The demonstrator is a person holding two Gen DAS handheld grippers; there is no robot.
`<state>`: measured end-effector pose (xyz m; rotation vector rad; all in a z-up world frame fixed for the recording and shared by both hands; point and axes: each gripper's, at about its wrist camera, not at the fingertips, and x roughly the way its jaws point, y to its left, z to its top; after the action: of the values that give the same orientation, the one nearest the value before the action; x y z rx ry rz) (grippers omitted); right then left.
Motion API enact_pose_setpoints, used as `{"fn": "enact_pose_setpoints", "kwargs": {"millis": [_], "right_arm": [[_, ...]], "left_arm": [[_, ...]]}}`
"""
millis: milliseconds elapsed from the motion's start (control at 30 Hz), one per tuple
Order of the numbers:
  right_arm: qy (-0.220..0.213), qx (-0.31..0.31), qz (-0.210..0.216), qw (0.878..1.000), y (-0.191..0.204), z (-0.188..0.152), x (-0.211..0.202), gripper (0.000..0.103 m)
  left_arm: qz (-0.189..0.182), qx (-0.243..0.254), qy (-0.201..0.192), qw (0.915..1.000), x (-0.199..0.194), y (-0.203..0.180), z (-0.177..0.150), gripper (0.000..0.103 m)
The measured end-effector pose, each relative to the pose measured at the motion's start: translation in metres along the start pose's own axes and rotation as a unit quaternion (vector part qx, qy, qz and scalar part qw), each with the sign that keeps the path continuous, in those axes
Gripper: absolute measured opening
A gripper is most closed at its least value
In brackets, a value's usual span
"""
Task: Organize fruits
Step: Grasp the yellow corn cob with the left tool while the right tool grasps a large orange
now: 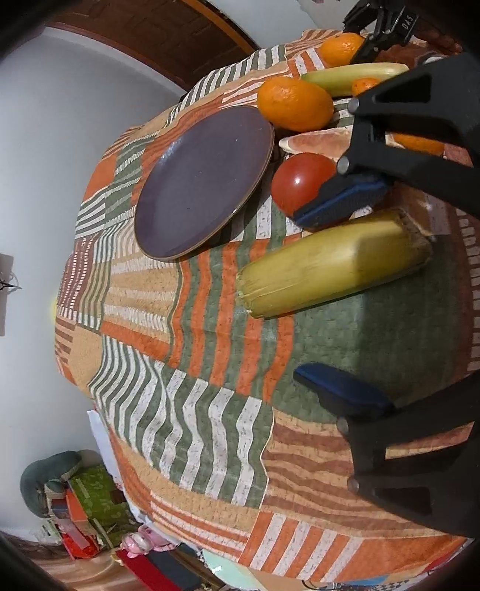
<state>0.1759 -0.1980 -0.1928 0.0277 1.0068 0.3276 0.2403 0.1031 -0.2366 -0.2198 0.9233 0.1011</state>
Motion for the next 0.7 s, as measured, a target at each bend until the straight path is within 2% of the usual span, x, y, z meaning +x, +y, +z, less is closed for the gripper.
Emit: {"fn": "enact_pose_setpoints", "kwargs": {"millis": [200, 267, 300, 333, 567, 700], "right_arm": [[0.004, -0.001, -0.003, 1.0, -0.001, 0.0, 0.002, 0.068], [0.003, 0.001, 0.0, 1.0, -0.002, 0.0, 0.002, 0.067], [0.001, 0.002, 0.001, 1.0, -0.003, 0.0, 0.001, 0.067], [0.0, 0.004, 0.001, 1.0, -0.003, 0.001, 0.001, 0.067], [-0.014, 0.007, 0.003, 1.0, -0.002, -0.001, -0.008, 0.066], [-0.028, 0.001, 0.001, 1.0, 0.002, 0.002, -0.018, 0.066]], "left_arm": [[-0.021, -0.012, 0.012, 0.9996, 0.006, 0.002, 0.004, 0.061], [-0.028, -0.012, 0.016, 0.9994, 0.008, 0.002, 0.007, 0.055], [-0.037, -0.012, 0.02, 0.999, 0.009, 0.001, 0.009, 0.046], [-0.043, -0.01, 0.023, 0.9987, 0.01, 0.0, 0.01, 0.043], [-0.04, 0.005, 0.031, 0.9987, 0.002, -0.001, 0.007, 0.043], [-0.033, 0.016, 0.019, 0.9992, -0.013, -0.001, 0.0, 0.042]]}}
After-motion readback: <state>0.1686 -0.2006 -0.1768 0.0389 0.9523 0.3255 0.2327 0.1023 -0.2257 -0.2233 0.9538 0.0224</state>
